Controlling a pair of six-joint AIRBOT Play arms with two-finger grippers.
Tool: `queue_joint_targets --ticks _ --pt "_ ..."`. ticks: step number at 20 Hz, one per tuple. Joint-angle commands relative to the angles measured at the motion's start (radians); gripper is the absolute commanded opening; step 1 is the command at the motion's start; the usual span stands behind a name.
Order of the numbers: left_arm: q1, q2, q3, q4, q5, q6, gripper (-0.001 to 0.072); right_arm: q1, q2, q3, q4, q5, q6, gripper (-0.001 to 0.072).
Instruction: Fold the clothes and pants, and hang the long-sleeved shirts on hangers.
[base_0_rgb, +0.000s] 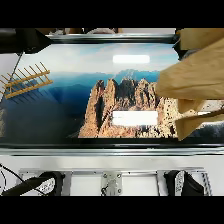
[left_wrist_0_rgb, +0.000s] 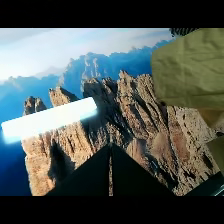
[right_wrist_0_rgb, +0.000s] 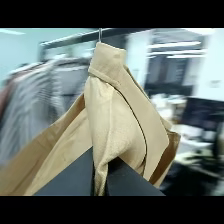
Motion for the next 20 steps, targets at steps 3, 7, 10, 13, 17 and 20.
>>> queue_joint_targets --ticks 3,7,10,13,17,20 --pt "-0.029 0.001 0.0 0.0 -0.006 0.002 0.0018 -0.204 -0.031 0.003 -0.013 -0.132 0.001 0.0007" --pt "-0.029 0.001 0.0 0.001 -0.042 0.002 0.0018 -0.209 -0.095 0.072 -0.014 -0.228 0.003 0.0007" --pt "-0.028 0.001 0.0 0.001 -0.059 0.002 0.0018 -0.209 -0.148 0.16 -0.014 -0.266 0.003 0.0007" --pt "-0.028 0.001 0.0 0.001 -0.067 0.002 0.0018 -0.21 -0.183 0.237 -0.014 -0.27 0.0 0.0007" --pt "-0.028 0.001 0.0 0.002 -0.095 0.002 0.0018 -0.232 -0.213 0.261 -0.014 -0.32 -0.002 0.0007" --pt "-0.028 0.001 0.0 0.003 -0.118 0.002 0.0018 -0.29 -0.234 0.261 -0.014 -0.245 -0.072 0.0008"
